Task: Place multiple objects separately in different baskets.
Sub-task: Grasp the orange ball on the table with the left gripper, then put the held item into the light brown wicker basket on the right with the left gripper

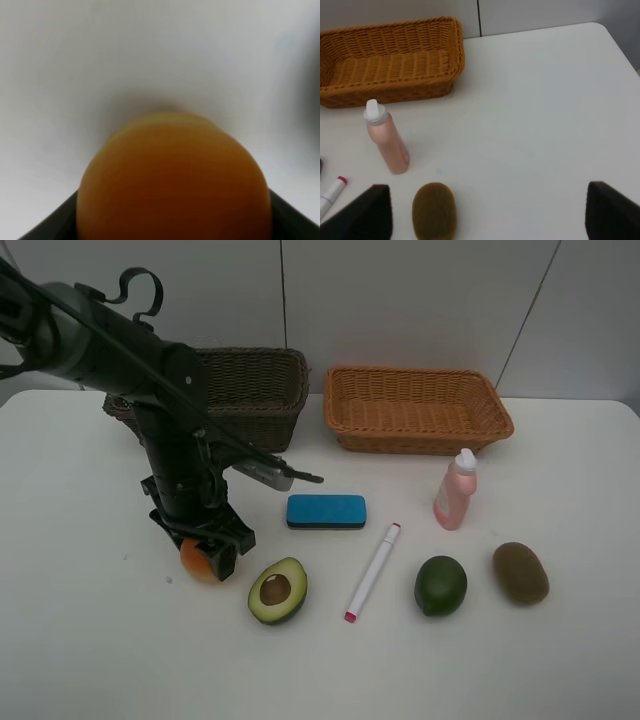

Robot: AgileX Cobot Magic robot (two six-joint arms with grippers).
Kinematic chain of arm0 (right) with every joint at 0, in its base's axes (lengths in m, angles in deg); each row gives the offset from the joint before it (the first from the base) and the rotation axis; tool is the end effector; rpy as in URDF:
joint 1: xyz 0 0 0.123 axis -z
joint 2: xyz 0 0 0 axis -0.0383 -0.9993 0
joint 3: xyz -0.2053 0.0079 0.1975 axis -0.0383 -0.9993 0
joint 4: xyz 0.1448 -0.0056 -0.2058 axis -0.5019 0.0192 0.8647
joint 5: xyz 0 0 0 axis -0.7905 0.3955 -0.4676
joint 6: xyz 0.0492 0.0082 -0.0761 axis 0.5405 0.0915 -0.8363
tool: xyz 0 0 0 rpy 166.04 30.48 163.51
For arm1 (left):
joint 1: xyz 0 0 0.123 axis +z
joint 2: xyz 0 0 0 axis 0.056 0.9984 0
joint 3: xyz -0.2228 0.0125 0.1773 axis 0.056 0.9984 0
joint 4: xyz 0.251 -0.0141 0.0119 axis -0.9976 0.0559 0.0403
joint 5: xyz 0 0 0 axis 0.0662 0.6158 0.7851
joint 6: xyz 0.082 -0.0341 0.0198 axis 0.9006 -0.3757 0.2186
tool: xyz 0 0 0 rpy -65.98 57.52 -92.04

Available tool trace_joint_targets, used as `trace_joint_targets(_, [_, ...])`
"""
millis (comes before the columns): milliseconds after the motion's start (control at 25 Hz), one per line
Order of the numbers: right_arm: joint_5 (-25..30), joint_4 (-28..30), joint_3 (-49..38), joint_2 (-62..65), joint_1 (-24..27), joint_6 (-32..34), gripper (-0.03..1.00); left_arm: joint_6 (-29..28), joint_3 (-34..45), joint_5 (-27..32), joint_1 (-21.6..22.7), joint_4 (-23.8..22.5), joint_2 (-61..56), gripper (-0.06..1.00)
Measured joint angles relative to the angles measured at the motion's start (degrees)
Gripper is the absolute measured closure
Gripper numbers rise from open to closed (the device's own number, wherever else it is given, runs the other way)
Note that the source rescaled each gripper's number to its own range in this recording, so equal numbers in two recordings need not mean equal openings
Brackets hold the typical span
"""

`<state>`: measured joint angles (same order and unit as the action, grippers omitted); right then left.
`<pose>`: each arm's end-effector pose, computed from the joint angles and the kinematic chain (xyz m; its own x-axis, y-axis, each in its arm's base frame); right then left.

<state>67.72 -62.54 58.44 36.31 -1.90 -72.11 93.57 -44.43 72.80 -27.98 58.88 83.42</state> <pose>-0.0079 -0.0084 0.2825 -0.4238 0.1018 -0.9000 0.1311 0.9901 0.0503 0.2986 -0.1906 0.1255 -0.8061 0.5915 -0.0173 0.5904 0.8020 -0.0912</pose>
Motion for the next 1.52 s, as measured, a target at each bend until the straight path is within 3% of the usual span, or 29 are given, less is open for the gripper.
trace_joint_targets(280, [0.0, 0.0, 0.0, 0.0, 0.0, 0.0, 0.01, -0.83, -28.62, 4.14, 0.0, 1.57, 2.69, 0.47])
trace_joint_targets(560, [0.0, 0.0, 0.0, 0.0, 0.0, 0.0, 0.01, -0.73, -58.99, 6.61, 0.0, 5.48, 19.23, 0.47])
trace_joint_targets(720, [0.0, 0.0, 0.0, 0.0, 0.0, 0.0, 0.01, 0.1, -69.68, 6.75, 0.0, 7.35, 28.73, 0.47])
trace_joint_targets(840, [0.0, 0.0, 0.0, 0.0, 0.0, 0.0, 0.01, 4.25, -72.15, 5.36, 0.0, 7.52, 32.81, 0.44])
trace_joint_targets(960, [0.0, 0.0, 0.0, 0.0, 0.0, 0.0, 0.01, 6.71, -72.31, 2.95, 0.0, 7.53, 35.08, 0.14])
trace_joint_targets(1080, [0.0, 0.0, 0.0, 0.0, 0.0, 0.0, 0.01, 6.95, -72.31, 2.53, 0.0, 7.53, 35.79, 0.01])
trace_joint_targets(1280, [0.0, 0.0, 0.0, 0.0, 0.0, 0.0, 0.01, 6.72, -74.38, 5.07, 0.0, 7.53, 35.11, -0.02])
trace_joint_targets(1520, [0.0, 0.0, 0.0, 0.0, 0.0, 0.0, 0.01, 3.85, -78.73, 19.27, 0.0, 7.48, 29.28, -0.02])
